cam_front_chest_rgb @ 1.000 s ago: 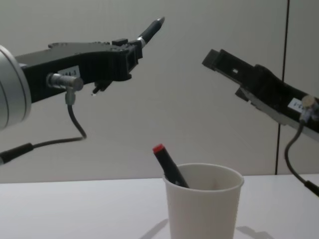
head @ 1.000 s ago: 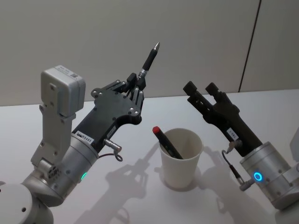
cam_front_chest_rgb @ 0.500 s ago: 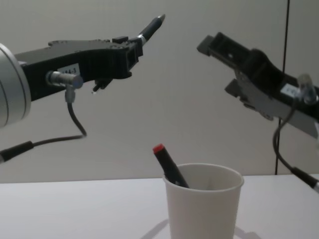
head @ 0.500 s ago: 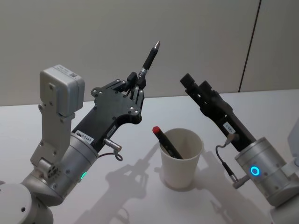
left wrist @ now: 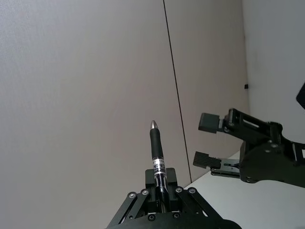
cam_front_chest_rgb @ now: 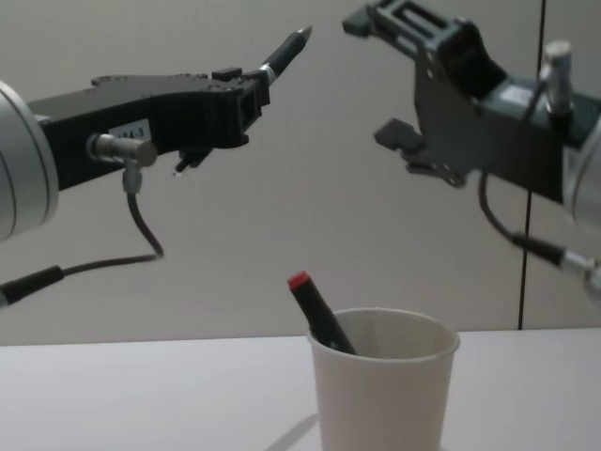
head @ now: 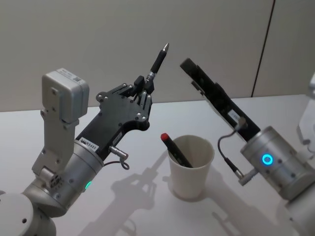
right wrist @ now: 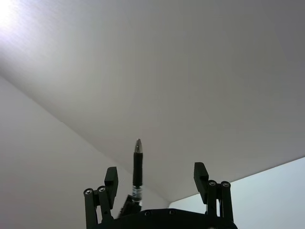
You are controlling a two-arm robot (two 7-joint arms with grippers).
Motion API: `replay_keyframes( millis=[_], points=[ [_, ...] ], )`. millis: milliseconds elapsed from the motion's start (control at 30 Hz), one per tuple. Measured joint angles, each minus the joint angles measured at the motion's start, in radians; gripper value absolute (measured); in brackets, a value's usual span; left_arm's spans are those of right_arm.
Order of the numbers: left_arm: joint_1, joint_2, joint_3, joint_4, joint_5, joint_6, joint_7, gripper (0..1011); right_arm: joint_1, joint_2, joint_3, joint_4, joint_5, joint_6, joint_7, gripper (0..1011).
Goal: Place the pen into the pen holder.
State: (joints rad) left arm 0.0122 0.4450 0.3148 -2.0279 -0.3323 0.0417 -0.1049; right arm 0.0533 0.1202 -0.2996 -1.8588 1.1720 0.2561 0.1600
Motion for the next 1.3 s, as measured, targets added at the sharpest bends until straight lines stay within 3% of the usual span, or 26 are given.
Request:
replay_keyframes(
  millis=[67,100,167,200,433,467,533,667,933,1300],
  points=[
    [0.0,0.0,0.0,0.0,0.0,0.0,0.0,136,0.014,-0.005,0.002,-0.005,0.047,0.037,-0.023,1001],
    [0.0,0.0,0.0,0.0,0.0,0.0,0.0,136,0.014,-0.005,0.002,-0.005,0.047,0.037,-0.023,1002],
    [0.0,0.0,0.0,0.0,0.0,0.0,0.0,136,0.036,-0.012,0.005,-0.009,0.106,0.082,-0.053,1001],
    [0.0,0.0,0.0,0.0,0.0,0.0,0.0,136,0.036,-0.012,0.005,-0.009,0.106,0.082,-0.053,1001],
    [0.0,0.0,0.0,0.0,0.0,0.0,0.0,136,0.1,-0.034,0.008,-0.007,0.264,0.19,-0.137,1002],
    [0.0,0.0,0.0,0.0,0.0,0.0,0.0,136,0.1,-0.034,0.008,-0.007,0.264,0.19,-0.137,1002],
    [0.0,0.0,0.0,0.0,0.0,0.0,0.0,136,0.133,-0.045,0.009,0.005,0.323,0.229,-0.168,1002],
    [0.0,0.0,-0.001,0.0,0.0,-0.001,0.002,136,0.169,-0.058,0.008,0.022,0.38,0.264,-0.199,1002],
    [0.0,0.0,0.0,0.0,0.0,0.0,0.0,135,0.227,-0.072,-0.004,0.054,0.453,0.301,-0.245,1002],
    [0.0,0.0,0.0,0.0,0.0,0.0,0.0,135,0.252,-0.045,-0.003,0.054,0.481,0.298,-0.288,1002]
  ],
)
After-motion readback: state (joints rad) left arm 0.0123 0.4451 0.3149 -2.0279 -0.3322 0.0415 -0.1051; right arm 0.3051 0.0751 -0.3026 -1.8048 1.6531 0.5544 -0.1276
